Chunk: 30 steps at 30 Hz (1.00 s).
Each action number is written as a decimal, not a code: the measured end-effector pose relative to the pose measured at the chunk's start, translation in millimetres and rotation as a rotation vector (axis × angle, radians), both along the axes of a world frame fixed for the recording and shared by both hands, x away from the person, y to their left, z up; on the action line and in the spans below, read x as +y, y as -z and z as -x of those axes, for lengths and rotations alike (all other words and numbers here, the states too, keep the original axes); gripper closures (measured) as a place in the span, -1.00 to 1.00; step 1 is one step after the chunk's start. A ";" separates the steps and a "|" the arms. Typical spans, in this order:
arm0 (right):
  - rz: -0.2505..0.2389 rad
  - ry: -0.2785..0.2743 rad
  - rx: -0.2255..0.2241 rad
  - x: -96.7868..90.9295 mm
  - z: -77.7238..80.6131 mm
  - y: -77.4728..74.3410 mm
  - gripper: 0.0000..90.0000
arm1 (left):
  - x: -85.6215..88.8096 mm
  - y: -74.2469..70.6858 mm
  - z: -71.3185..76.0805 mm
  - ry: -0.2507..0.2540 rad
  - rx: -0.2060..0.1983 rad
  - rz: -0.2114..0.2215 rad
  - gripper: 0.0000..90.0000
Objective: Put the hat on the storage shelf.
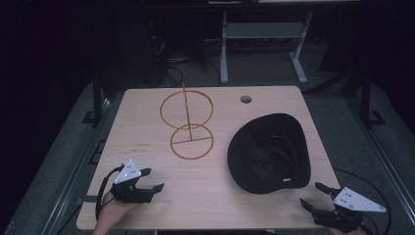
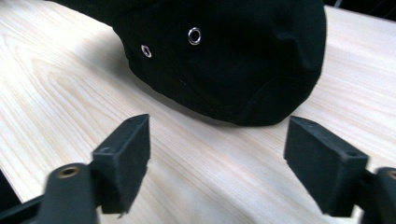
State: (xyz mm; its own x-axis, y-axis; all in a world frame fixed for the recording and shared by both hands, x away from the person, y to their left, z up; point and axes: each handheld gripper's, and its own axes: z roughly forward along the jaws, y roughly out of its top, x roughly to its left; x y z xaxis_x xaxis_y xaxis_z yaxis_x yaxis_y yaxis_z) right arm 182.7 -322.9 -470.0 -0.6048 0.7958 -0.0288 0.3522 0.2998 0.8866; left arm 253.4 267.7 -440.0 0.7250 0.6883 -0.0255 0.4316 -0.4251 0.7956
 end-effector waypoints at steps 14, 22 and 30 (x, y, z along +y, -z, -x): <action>-0.064 0.008 0.043 -2.0 -1.6 -3.5 -0.62 | -53.8 -18.0 8.2 0.159 -0.026 0.009 -0.49; -0.077 0.021 0.045 -5.5 1.7 -4.3 -0.62 | -83.9 -20.4 6.4 0.236 -0.022 -0.006 -0.50; -0.069 0.021 0.046 -3.2 1.0 -4.9 -0.65 | -113.4 -26.8 4.3 0.302 -0.036 -0.009 -0.52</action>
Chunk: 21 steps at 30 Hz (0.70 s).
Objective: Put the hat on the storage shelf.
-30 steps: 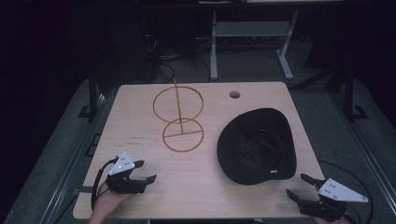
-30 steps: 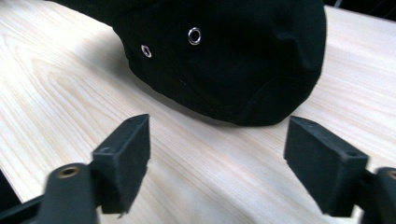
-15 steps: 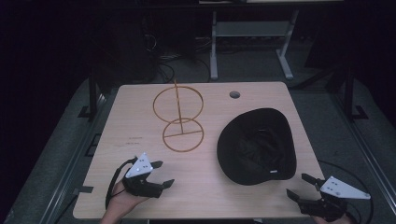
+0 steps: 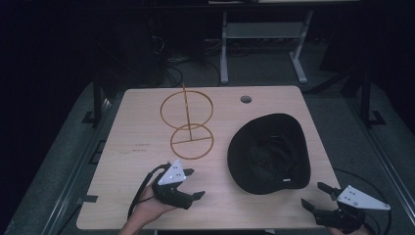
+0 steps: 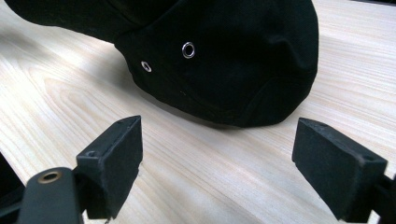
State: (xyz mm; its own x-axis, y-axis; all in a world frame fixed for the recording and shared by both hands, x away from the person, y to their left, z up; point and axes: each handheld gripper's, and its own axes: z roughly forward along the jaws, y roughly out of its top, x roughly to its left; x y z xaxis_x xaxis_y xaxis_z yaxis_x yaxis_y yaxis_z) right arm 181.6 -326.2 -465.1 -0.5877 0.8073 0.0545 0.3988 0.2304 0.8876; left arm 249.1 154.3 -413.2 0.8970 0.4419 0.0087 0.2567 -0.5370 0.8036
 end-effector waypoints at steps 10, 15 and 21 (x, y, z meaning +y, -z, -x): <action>0.001 -0.008 0.004 1.4 -0.3 -0.9 -0.65 | -39.2 -6.6 -3.3 0.087 0.001 -0.015 -0.52; 0.004 -0.016 0.004 2.2 -1.4 -0.9 -0.65 | -58.7 -7.3 -6.1 0.121 0.003 -0.020 -0.52; 0.005 -0.028 0.003 1.8 -2.9 0.1 -0.65 | -85.6 -5.5 -7.3 0.165 -0.001 -0.045 -0.52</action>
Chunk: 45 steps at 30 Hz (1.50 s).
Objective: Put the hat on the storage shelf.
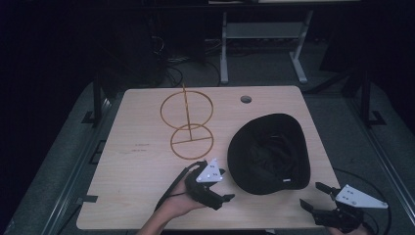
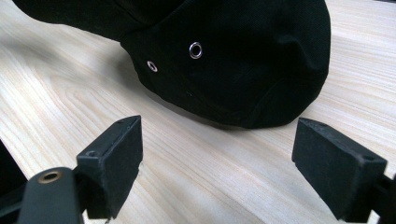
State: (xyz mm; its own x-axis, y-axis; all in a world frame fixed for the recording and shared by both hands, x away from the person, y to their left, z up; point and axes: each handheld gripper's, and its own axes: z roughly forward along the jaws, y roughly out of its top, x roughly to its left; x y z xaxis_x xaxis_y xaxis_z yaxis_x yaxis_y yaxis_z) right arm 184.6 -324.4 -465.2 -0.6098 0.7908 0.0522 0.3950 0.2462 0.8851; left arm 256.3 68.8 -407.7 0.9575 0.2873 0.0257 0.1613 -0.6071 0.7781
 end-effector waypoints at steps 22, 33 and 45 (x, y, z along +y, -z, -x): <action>0.004 -0.013 -0.004 -0.5 -3.4 0.0 -0.65 | -77.9 17.3 -1.3 0.074 -0.108 -0.110 0.07; 0.011 -0.023 -0.015 4.4 -12.2 -3.5 -0.65 | -59.8 0.1 -13.0 -0.002 -0.067 0.036 0.85; -0.005 -0.044 -0.062 7.7 -28.9 -17.9 -0.65 | -30.4 -13.7 -17.7 -0.006 0.010 0.158 0.89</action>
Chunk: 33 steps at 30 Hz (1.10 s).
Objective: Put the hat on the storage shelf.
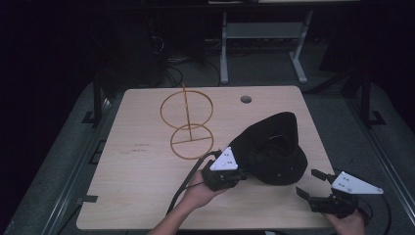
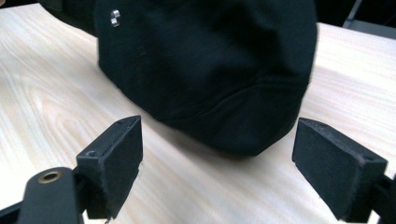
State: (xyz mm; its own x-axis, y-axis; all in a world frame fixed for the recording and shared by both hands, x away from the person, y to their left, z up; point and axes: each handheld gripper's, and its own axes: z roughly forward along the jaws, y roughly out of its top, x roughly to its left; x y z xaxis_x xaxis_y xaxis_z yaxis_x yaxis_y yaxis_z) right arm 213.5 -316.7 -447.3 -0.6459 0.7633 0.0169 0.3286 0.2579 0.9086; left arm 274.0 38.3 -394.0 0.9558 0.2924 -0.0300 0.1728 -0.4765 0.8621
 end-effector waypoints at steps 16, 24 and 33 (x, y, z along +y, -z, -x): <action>-0.026 -0.179 0.087 6.3 -31.9 -7.5 -0.68 | 8.7 2.0 -0.3 0.079 -0.006 -0.012 0.89; -0.004 -0.233 0.059 16.2 -31.6 -2.5 0.00 | 4.9 4.7 0.0 0.079 -0.009 -0.018 0.89; -0.003 -0.232 0.022 24.9 -30.5 1.8 0.88 | -0.4 3.6 0.4 0.078 -0.011 -0.015 0.89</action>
State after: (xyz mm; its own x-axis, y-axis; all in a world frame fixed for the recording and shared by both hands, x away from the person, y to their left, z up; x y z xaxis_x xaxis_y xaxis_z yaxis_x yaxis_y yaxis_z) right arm 244.0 -291.8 -449.1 -0.8032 0.5946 0.0351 0.2809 0.3262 0.9026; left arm 273.6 38.0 -397.5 0.9760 0.2173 -0.0158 0.1254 -0.5007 0.8565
